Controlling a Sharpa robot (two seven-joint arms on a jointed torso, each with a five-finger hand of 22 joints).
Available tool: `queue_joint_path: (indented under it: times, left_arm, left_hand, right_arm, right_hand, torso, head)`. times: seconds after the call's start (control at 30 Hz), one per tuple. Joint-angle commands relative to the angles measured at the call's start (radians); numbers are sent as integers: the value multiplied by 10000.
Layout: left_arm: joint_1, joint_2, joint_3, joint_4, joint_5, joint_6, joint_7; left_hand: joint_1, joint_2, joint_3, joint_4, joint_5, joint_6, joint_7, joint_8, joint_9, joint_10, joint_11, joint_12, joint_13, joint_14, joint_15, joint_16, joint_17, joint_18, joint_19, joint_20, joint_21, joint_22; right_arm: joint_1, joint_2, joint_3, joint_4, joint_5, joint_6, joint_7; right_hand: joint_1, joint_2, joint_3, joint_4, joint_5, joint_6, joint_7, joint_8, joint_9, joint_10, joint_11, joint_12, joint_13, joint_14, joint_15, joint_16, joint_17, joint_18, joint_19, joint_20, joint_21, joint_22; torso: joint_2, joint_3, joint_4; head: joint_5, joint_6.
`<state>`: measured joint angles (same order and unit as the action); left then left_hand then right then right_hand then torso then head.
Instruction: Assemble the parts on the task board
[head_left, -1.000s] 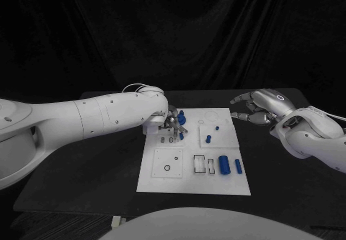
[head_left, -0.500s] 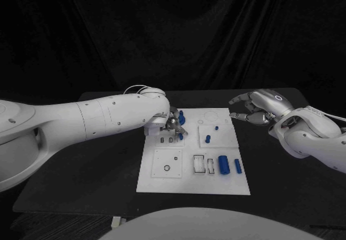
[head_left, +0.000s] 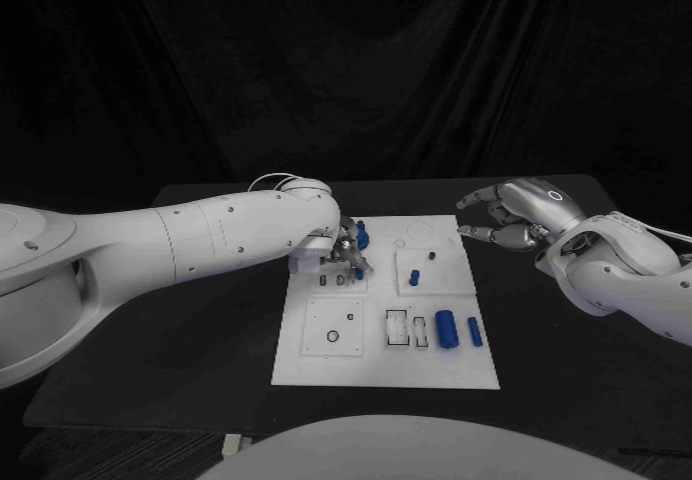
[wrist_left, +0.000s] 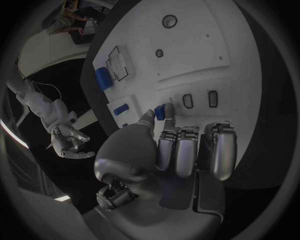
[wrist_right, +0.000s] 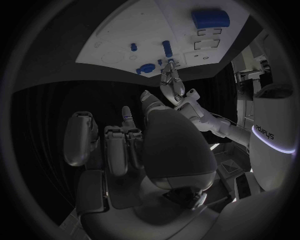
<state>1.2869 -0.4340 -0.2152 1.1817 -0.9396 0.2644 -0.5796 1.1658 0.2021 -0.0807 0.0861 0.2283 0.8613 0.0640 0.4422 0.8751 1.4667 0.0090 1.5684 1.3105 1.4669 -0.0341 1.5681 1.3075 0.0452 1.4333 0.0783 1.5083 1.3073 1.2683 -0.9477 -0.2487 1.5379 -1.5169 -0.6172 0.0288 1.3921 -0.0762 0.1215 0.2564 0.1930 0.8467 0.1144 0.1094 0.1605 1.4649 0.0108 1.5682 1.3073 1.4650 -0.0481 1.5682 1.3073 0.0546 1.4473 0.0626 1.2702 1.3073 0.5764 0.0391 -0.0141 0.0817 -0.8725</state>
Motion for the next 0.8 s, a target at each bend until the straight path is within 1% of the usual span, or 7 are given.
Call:
queue_joint_path:
  times: [0.03, 0.1, 0.23, 0.27, 0.43, 0.6, 0.8]
  left_arm:
    - [-45, 23, 9, 2, 11, 189, -40]
    - [-60, 18, 9, 6, 11, 212, -71]
    - [-82, -8, 9, 15, 11, 234, -99]
    - [-85, -19, 9, 19, 11, 237, -99]
    - [-99, -116, 9, 63, 11, 187, -49]
    - [-103, -288, 9, 183, 11, 44, -30]
    - [-93, -640, 10, 521, 11, -139, -127]
  left_hand:
    - [220, 10, 274, -180, 106, 60, -29, -116, 62, 1041, -94, 24, 2603, 1039, -69, 27, 2633, -66, 8, -53, -73, 1375]
    - [296, -4, 470, -310, 136, 83, -38, -190, 109, 1041, -104, 24, 2603, 1039, -78, 27, 2633, -71, 27, -65, -70, 1395]
    - [341, -130, 1080, -635, 646, 154, -54, -390, 258, 1041, -125, 24, 2603, 1039, -100, 27, 2633, -68, 26, -90, -94, 1404]
    - [341, -130, 1080, -635, 646, 154, -54, -390, 258, 1041, -125, 24, 2603, 1039, -100, 27, 2633, -68, 26, -90, -94, 1404]
    - [34, -463, 2243, -1015, 1185, 301, -65, -579, 580, 1041, -147, 24, 2603, 1039, -111, 27, 2633, -71, 62, -121, -110, 1455]
    - [-695, -1033, 4063, -1341, 1789, 481, -104, -519, 1259, 1041, -189, 24, 2603, 1039, -174, 27, 2633, -83, 117, -146, -132, 1526]
    - [-967, -1222, 4682, -1408, 1975, 563, -121, -478, 1507, 1041, -211, 24, 2603, 1039, -188, 27, 2633, -82, 133, -170, -146, 1546]
  right_arm:
    - [-24, -7, 7, 14, -58, -13, -32]
    - [-25, -10, 7, 12, -58, 1, -45]
    - [-28, -7, 7, -2, -58, 18, -67]
    - [-29, -5, 7, -6, -58, 20, -70]
    - [-57, -5, 7, -21, -58, 37, -90]
    - [-105, -21, 7, -37, -58, 71, -124]
    - [-145, -43, 7, -52, -36, 122, -159]
  right_hand:
    - [50, 84, -2, -64, 63, 74, -6, 5, -17, 1059, 55, 26, 2635, 1058, 5, 26, 2635, 103, 13, -10, -74, 1777]
    - [66, 93, 6, -77, 74, 81, -5, 2, -20, 1059, 56, 26, 2635, 1058, 6, 26, 2635, 103, 14, -8, -72, 1778]
    - [121, 114, 31, -125, 129, 98, 2, -14, -34, 1059, 60, 26, 2635, 1058, 9, 26, 2635, 105, 10, -5, -83, 1775]
    - [135, 121, 38, -138, 149, 103, 3, -19, -38, 1059, 61, 26, 2635, 1058, 10, 26, 2635, 106, 7, -4, -91, 1772]
    - [163, 137, 54, -166, 207, 117, 7, -33, -50, 1059, 64, 26, 2635, 1058, 12, 26, 2635, 110, 0, -2, -110, 1768]
    - [170, 147, 61, -173, 225, 123, 10, -35, -53, 1059, 65, 26, 2635, 1058, 13, 26, 2635, 114, -8, -1, -130, 1762]
    - [177, 161, 70, -178, 238, 131, 13, -37, -56, 1059, 68, 26, 2635, 1058, 13, 26, 2635, 126, -30, 0, -188, 1746]
  torso:
    - [-15, 10, 3]
    - [-19, 9, 10]
    - [-29, 5, 10]
    - [-33, 7, 6]
    - [-29, 4, 0]
    - [-39, 5, 15]
    - [-55, 15, 29]
  head:
    - [-5, -2]
    - [-16, -2]
    - [-22, -2]
    - [-21, -2]
    - [-22, -2]
    - [-40, -2]
    - [-8, -2]
